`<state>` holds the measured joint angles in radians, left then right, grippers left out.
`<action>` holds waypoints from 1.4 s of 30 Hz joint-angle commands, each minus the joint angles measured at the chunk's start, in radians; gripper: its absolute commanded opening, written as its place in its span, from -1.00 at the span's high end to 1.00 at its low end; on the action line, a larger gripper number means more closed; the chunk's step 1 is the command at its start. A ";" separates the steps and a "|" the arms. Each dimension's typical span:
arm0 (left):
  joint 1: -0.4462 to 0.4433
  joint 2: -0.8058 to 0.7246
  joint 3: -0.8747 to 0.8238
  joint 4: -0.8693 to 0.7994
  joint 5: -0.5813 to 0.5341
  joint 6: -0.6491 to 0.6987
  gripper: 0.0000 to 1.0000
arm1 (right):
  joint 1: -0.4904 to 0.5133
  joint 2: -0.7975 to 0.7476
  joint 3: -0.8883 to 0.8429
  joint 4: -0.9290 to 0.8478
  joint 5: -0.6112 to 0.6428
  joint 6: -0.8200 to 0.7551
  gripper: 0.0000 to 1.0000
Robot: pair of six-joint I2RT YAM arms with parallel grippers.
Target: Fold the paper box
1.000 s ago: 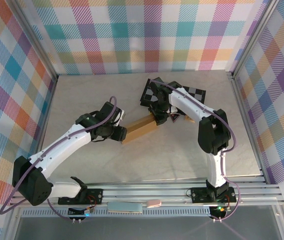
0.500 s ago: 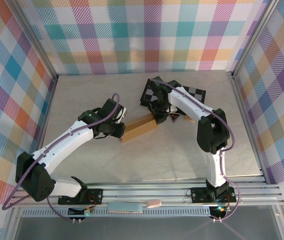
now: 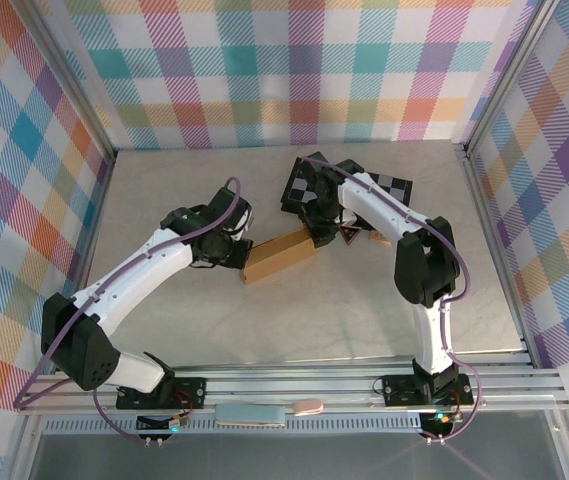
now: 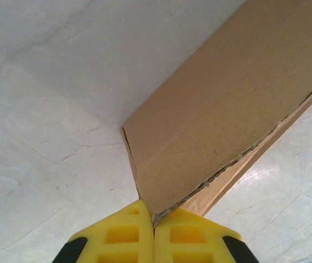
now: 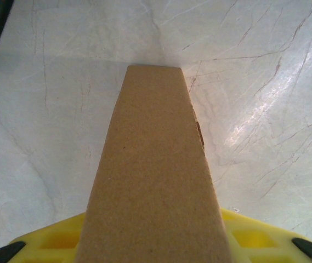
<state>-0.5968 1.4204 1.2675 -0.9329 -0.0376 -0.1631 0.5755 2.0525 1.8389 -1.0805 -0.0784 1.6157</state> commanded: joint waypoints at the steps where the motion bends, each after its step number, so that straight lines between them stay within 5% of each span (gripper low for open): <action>1: 0.003 0.015 0.045 -0.020 0.059 -0.030 1.00 | 0.010 0.026 0.026 -0.099 -0.023 0.131 0.14; 6: 0.002 0.051 0.077 -0.042 0.101 -0.121 1.00 | 0.011 0.032 0.023 -0.093 -0.024 0.131 0.15; 18: -0.029 0.056 0.084 -0.027 -0.014 -0.330 1.00 | 0.013 0.041 0.026 -0.080 -0.029 0.132 0.19; 42: -0.088 0.039 -0.015 0.112 -0.106 -0.446 1.00 | 0.012 0.047 0.023 -0.060 -0.041 0.137 0.21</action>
<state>-0.6594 1.4628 1.2934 -0.9302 -0.1600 -0.5957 0.5720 2.0640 1.8538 -1.0790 -0.0761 1.6180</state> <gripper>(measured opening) 0.047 0.396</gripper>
